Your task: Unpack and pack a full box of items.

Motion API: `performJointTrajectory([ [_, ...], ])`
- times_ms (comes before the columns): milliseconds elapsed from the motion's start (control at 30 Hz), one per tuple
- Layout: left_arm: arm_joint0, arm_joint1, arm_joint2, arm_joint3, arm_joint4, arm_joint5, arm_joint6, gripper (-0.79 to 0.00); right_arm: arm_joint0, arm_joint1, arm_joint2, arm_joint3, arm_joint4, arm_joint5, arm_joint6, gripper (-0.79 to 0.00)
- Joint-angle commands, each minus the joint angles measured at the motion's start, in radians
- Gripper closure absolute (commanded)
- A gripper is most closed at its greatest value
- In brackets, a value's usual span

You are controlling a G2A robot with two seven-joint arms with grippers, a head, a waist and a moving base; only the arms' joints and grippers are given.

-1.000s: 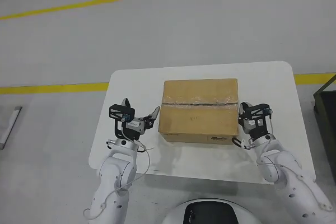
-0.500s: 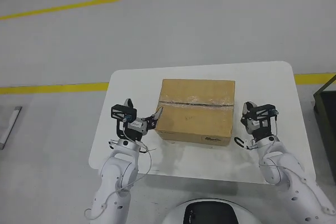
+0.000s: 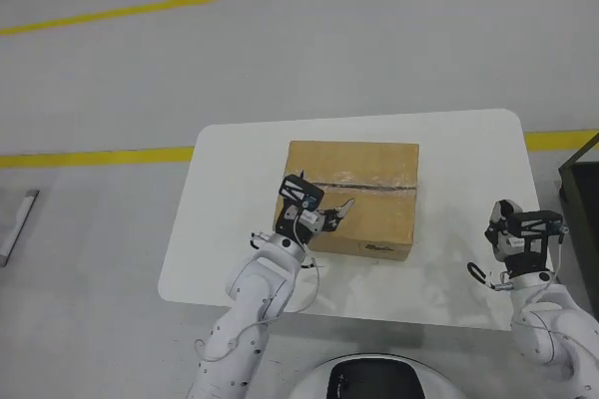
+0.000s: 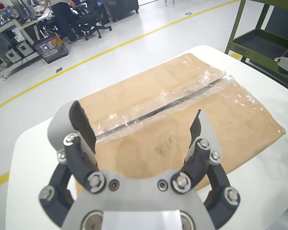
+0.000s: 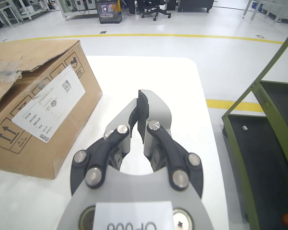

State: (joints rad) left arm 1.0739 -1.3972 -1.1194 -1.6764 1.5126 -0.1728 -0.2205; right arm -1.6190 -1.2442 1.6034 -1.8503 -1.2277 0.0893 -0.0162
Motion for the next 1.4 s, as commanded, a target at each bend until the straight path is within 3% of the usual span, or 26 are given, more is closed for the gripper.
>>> performJointTrajectory([
  [0,0.002,0.0,-0.002,-0.002,-0.001,-0.002,0.0,-0.785,-0.021,-0.001,0.01,-0.011,0.012,0.0,-0.004,0.0],
  [500,-0.003,-0.004,0.018,-0.01,-0.007,0.002,0.012,-0.785,-0.086,-0.007,0.032,-0.053,0.048,-0.008,-0.012,0.0],
  [1033,-0.238,-0.078,0.261,0.202,-0.091,-0.021,-0.055,-0.785,-0.097,-0.012,0.063,-0.057,0.068,-0.012,-0.025,0.0],
  [1367,-0.295,-0.103,0.294,0.279,-0.102,0.002,-0.041,-0.785,-0.105,-0.017,0.068,-0.052,0.083,-0.008,-0.033,0.0],
])
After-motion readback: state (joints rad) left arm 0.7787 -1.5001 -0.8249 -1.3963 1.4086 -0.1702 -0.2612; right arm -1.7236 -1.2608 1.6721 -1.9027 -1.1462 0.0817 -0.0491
